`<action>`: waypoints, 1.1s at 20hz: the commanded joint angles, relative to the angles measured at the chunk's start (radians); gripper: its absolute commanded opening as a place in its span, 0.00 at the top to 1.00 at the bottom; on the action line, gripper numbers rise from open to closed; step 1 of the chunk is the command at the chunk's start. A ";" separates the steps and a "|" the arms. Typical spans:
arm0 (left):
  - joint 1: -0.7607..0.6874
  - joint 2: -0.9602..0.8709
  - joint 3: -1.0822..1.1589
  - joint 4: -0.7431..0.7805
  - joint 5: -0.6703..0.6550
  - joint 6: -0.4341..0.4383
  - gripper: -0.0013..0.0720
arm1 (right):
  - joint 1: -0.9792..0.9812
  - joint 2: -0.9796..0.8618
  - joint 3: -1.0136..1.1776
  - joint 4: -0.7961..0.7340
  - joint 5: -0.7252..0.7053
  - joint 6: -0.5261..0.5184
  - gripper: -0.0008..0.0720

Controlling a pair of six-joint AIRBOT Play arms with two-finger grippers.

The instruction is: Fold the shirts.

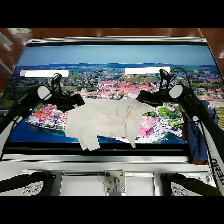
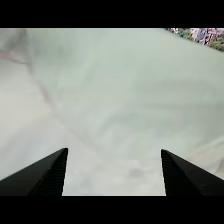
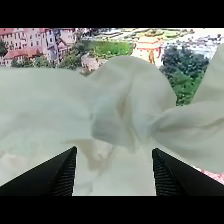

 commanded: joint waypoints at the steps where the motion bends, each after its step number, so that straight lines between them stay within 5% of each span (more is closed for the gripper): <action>1: 0.161 0.013 0.077 0.015 -0.345 0.180 0.01 | -0.067 0.106 0.013 -0.224 0.226 -0.061 0.18; 4: 0.317 0.114 -0.006 0.014 -0.434 0.267 0.01 | -0.204 0.197 -0.037 -0.381 0.454 -0.046 0.18; 7: 0.421 0.198 -0.251 -0.015 -0.374 0.326 0.04 | -0.355 0.267 -0.224 -0.168 0.478 -0.127 0.18; 9: 0.461 0.197 -0.399 -0.145 -0.316 0.426 0.12 | -0.406 0.279 -0.347 0.044 0.459 -0.209 0.18; 12: 0.463 0.178 -0.521 -0.320 -0.152 0.476 0.11 | -0.409 0.279 -0.445 0.223 0.417 -0.227 0.18; 20: 0.409 0.029 -0.537 -0.462 0.005 0.572 0.09 | -0.409 0.279 -0.451 0.265 0.430 -0.223 0.18; 21: 0.405 0.014 -0.533 -0.473 0.027 0.572 0.14 | -0.409 0.279 -0.451 0.279 0.434 -0.224 0.18; 22: 0.405 0.006 -0.530 -0.492 0.042 0.571 0.48 | -0.408 0.277 -0.451 0.283 0.444 -0.224 0.17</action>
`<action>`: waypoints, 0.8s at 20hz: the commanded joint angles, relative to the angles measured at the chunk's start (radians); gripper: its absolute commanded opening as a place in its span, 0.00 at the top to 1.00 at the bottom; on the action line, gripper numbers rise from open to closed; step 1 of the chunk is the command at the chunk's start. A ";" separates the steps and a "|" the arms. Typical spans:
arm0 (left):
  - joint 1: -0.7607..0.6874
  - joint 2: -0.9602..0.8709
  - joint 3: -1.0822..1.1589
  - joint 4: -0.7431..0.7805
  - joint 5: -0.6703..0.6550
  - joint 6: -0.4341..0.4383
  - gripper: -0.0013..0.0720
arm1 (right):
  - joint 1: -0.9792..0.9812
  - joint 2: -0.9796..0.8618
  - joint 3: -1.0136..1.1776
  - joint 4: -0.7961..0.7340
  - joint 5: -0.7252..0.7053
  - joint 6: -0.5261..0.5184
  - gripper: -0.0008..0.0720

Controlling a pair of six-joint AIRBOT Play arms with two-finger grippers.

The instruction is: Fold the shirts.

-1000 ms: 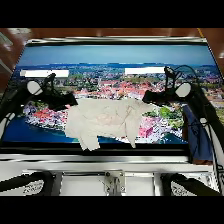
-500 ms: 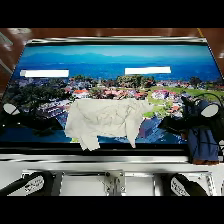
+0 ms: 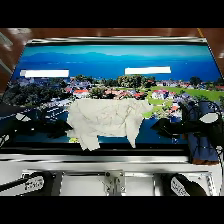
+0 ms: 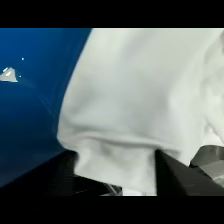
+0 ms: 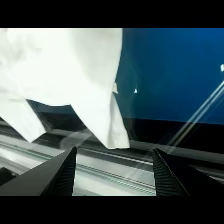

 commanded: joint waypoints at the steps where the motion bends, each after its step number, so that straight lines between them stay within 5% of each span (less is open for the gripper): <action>1: -0.011 -0.042 0.003 -0.072 0.081 0.019 0.84 | 0.012 -0.003 -0.004 0.035 0.025 -0.004 0.08; 2: -0.012 -0.041 0.008 -0.080 0.079 0.024 0.93 | 0.043 -0.006 -0.004 0.032 0.026 -0.019 0.07; 9: -0.011 -0.030 0.092 -0.080 -0.076 0.081 0.93 | 0.327 -0.061 -0.005 -0.115 -0.198 0.083 0.07; 16: -0.011 0.029 0.127 -0.080 -0.093 0.093 0.93 | 0.483 -0.278 -0.005 0.127 -0.275 0.041 0.07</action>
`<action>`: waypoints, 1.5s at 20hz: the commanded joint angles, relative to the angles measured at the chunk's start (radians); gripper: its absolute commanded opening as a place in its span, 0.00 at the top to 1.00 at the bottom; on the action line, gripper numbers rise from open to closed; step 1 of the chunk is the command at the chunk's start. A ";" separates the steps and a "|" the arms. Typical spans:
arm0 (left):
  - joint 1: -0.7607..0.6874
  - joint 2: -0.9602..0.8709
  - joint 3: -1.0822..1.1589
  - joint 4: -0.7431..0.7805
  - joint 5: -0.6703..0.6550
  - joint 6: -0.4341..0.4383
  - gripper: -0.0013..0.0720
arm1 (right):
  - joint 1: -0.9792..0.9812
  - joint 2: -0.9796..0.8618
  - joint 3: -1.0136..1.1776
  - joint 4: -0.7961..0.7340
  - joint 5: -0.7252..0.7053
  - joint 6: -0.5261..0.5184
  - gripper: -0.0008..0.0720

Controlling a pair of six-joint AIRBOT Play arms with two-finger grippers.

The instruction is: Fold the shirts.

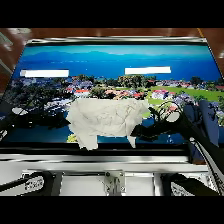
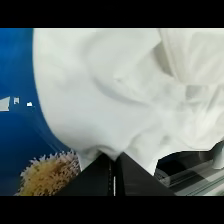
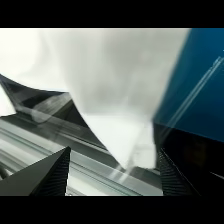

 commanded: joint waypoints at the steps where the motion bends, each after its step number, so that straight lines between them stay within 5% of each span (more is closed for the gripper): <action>1: 0.000 0.024 0.024 -0.002 -0.018 0.006 0.93 | 0.074 -0.076 0.000 0.100 -0.081 0.013 0.08; 4: 0.000 0.028 0.063 -0.002 -0.020 0.006 0.93 | 0.087 -0.089 0.000 0.116 -0.106 0.041 0.45; 6: 0.000 0.028 0.085 -0.002 -0.023 0.005 0.93 | 0.087 -0.089 0.001 0.119 -0.109 0.050 0.52; 7: 0.000 0.028 0.093 -0.002 -0.031 0.005 0.93 | 0.087 -0.089 0.002 0.119 -0.108 0.049 0.87; 12: 0.002 0.136 0.184 -0.002 -0.062 0.003 0.93 | 0.084 -0.017 0.122 0.146 0.072 -0.112 0.89; 17: 0.018 0.466 0.517 0.008 -0.058 -0.022 0.93 | 0.015 0.288 0.533 0.090 0.121 -0.179 0.89; 24: 0.226 0.763 1.010 0.277 0.034 -0.314 0.93 | -0.131 0.591 0.996 -0.354 0.006 0.159 0.89; 30: 0.248 0.861 1.073 0.319 0.013 -0.329 0.93 | -0.134 0.701 1.055 -0.385 0.205 0.251 0.89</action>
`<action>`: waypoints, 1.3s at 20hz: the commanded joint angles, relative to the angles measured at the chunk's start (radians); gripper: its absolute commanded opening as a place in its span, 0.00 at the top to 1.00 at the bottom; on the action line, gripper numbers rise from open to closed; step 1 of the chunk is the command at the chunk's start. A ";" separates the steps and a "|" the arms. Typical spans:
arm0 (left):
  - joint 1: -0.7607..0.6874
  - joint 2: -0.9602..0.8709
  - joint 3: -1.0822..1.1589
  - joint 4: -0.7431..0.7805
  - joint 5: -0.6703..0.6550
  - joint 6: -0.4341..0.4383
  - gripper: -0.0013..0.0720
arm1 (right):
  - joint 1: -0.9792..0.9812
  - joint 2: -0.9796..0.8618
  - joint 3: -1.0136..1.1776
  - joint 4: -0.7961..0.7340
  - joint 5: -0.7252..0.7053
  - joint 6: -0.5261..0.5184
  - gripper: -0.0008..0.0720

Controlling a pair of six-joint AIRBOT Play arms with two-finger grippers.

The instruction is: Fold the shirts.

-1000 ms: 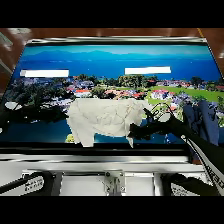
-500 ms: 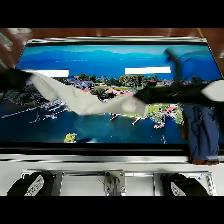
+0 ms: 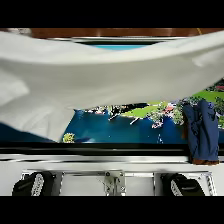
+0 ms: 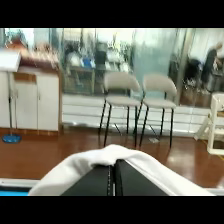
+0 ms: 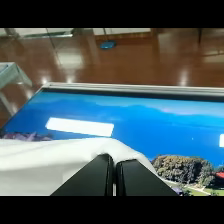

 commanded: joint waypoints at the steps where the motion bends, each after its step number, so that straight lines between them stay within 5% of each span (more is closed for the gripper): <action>1: 0.016 0.059 0.040 0.045 -0.053 -0.027 0.93 | -0.006 0.066 0.036 -0.045 0.116 0.092 0.89; 4: 0.016 0.061 0.036 0.117 -0.249 -0.035 0.93 | -0.006 0.070 0.036 -0.045 0.196 0.156 0.89; 12: 0.016 0.057 -0.217 0.167 -0.406 -0.079 0.93 | -0.006 -0.160 -0.021 -0.141 0.486 0.187 0.89; 15: 0.016 0.045 -0.488 0.138 -0.286 -0.038 0.93 | -0.006 -0.282 -0.172 -0.151 0.338 0.153 0.89; 19: 0.008 -0.085 -0.752 -0.092 -0.019 0.078 0.93 | -0.006 -0.475 -0.355 -0.175 -0.012 0.156 0.89; 26: -0.195 -0.586 -0.800 -0.134 0.345 0.109 0.93 | -0.006 -0.792 -0.357 -0.135 -0.396 0.199 0.89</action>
